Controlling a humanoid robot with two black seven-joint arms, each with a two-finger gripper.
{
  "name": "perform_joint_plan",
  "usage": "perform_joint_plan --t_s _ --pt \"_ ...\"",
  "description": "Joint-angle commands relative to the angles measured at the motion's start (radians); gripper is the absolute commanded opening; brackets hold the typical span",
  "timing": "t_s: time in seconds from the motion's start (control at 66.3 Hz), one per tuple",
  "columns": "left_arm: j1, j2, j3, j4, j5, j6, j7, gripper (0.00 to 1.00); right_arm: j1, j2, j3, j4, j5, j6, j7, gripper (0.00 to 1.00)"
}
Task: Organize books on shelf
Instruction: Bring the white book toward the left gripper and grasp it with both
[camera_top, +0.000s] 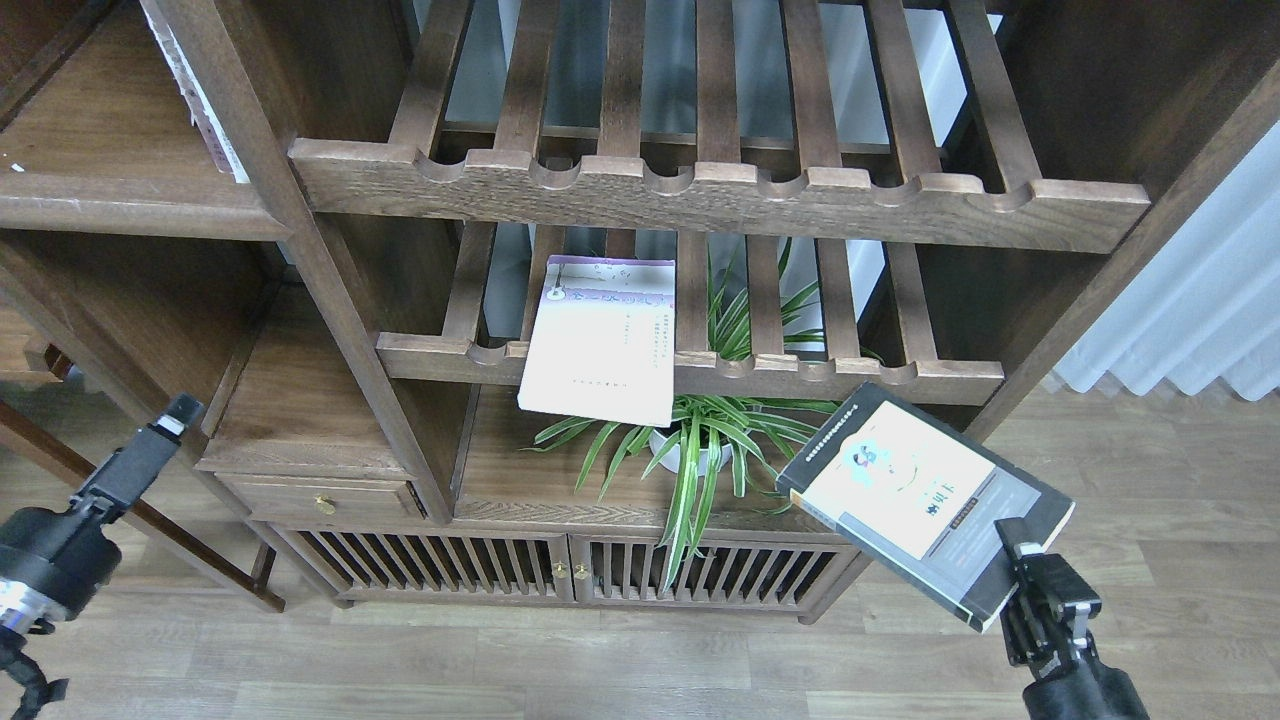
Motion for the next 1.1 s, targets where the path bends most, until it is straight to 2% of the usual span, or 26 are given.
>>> perform_joint_plan --t_s 0.0,0.151,0.257,0.392,0.619,0.86,0.981,1.086 --pt "0.018 -0.008 0.035 0.005 -0.022 0.000 0.002 1.00 0.013 0.004 -0.038 -0.024 -0.003 0.000 0.000 0.04" --pt "0.031 -0.010 0.116 0.014 -0.084 0.000 0.005 1.00 0.044 0.030 -0.100 -0.046 -0.011 0.000 0.000 0.04" --pt "0.063 -0.021 0.142 0.019 -0.093 0.000 -0.006 1.00 0.081 0.088 -0.134 -0.087 -0.031 0.000 -0.001 0.04" --pt "0.075 -0.056 0.177 0.020 -0.160 0.000 0.000 1.00 0.098 0.154 -0.163 -0.095 -0.074 0.000 -0.001 0.04" --pt "0.092 -0.079 0.322 0.025 -0.305 0.000 -0.008 1.00 0.171 0.208 -0.199 -0.147 -0.095 0.000 -0.001 0.03" --pt "0.097 -0.152 0.366 0.025 -0.360 0.000 -0.009 1.00 0.217 0.217 -0.258 -0.161 -0.104 0.000 -0.001 0.03" --pt "0.101 -0.202 0.384 0.025 -0.360 0.000 -0.023 1.00 0.239 0.220 -0.283 -0.170 -0.109 0.000 -0.003 0.03" --pt "0.120 -0.245 0.426 0.026 -0.357 0.000 -0.032 1.00 0.251 0.277 -0.326 -0.193 -0.114 0.000 -0.006 0.03"
